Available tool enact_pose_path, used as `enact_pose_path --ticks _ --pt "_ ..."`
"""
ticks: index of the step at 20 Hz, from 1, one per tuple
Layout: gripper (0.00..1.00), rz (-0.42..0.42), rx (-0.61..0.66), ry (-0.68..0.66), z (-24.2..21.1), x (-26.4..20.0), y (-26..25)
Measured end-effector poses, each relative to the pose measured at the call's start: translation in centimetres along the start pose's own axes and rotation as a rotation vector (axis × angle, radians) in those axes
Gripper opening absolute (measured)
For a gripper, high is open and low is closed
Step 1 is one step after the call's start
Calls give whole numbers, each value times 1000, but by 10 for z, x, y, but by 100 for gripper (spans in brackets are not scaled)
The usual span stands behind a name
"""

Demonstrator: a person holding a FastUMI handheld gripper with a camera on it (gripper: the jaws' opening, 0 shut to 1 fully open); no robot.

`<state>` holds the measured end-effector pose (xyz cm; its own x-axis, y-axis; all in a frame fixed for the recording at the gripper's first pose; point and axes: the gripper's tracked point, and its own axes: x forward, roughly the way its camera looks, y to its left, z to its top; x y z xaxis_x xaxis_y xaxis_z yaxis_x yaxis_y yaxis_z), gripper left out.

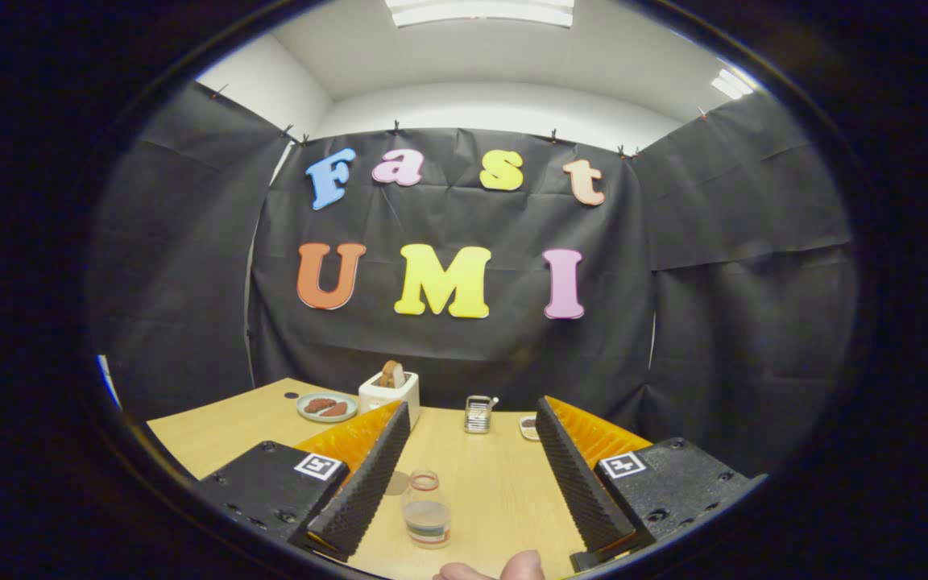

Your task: Take the bottle from table, then pour the juice into the cup, finally place the bottle on the coaster

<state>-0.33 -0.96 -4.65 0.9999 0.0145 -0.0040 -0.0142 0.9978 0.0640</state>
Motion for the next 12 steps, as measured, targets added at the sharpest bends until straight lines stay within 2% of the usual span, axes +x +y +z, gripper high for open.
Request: enact_pose_path --ticks 6,12 --pt "100 29 17 37 -32 -12 -1" --pt "100 25 29 161 -103 -11 3"
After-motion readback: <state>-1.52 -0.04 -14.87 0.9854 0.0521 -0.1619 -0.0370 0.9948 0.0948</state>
